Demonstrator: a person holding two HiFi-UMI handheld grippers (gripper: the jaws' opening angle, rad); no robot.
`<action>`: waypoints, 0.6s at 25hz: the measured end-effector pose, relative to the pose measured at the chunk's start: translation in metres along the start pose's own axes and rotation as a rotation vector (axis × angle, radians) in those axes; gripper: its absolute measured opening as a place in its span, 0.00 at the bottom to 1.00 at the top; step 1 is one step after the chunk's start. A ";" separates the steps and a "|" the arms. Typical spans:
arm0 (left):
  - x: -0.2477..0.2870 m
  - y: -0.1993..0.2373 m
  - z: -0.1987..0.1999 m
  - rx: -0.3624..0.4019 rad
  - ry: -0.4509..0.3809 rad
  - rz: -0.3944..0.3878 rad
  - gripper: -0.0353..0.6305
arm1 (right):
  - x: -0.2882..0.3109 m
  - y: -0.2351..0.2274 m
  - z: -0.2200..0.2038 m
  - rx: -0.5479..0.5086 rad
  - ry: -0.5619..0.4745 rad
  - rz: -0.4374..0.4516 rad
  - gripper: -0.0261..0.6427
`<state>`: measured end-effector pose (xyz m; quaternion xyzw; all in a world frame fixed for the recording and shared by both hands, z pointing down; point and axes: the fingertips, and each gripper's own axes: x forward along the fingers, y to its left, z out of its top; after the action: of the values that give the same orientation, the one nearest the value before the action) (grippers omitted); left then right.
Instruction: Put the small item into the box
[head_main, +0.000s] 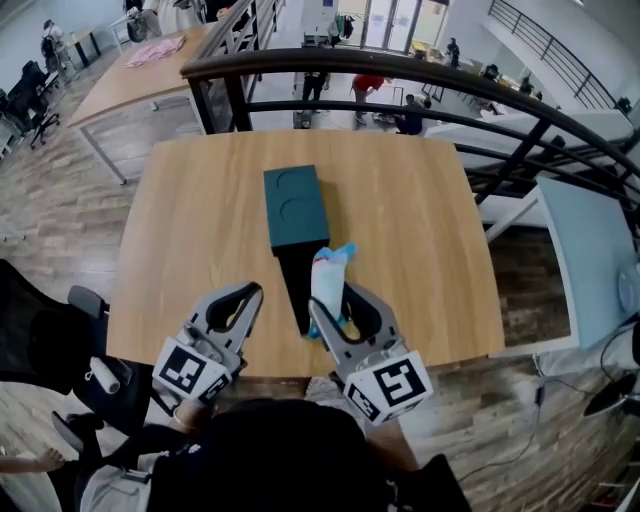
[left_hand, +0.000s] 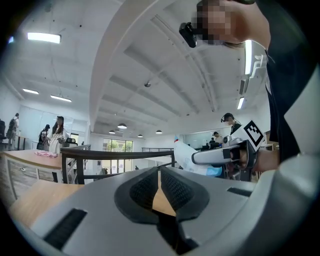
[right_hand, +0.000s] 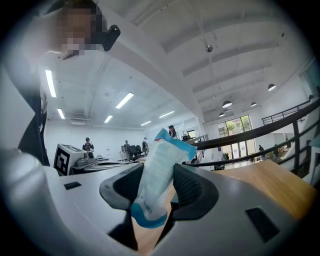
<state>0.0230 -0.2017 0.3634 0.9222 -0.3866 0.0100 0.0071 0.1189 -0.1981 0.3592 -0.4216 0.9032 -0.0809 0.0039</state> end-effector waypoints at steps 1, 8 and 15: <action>0.004 0.001 -0.001 -0.002 0.000 0.006 0.09 | 0.001 -0.005 0.000 -0.001 0.002 0.005 0.32; 0.026 0.011 -0.002 -0.017 -0.007 0.062 0.09 | 0.015 -0.026 0.002 -0.009 0.020 0.055 0.32; 0.048 0.021 -0.007 -0.028 0.000 0.112 0.09 | 0.029 -0.050 -0.002 -0.010 0.052 0.098 0.32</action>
<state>0.0410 -0.2506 0.3718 0.8989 -0.4377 0.0051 0.0194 0.1381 -0.2516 0.3704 -0.3748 0.9229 -0.0869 -0.0176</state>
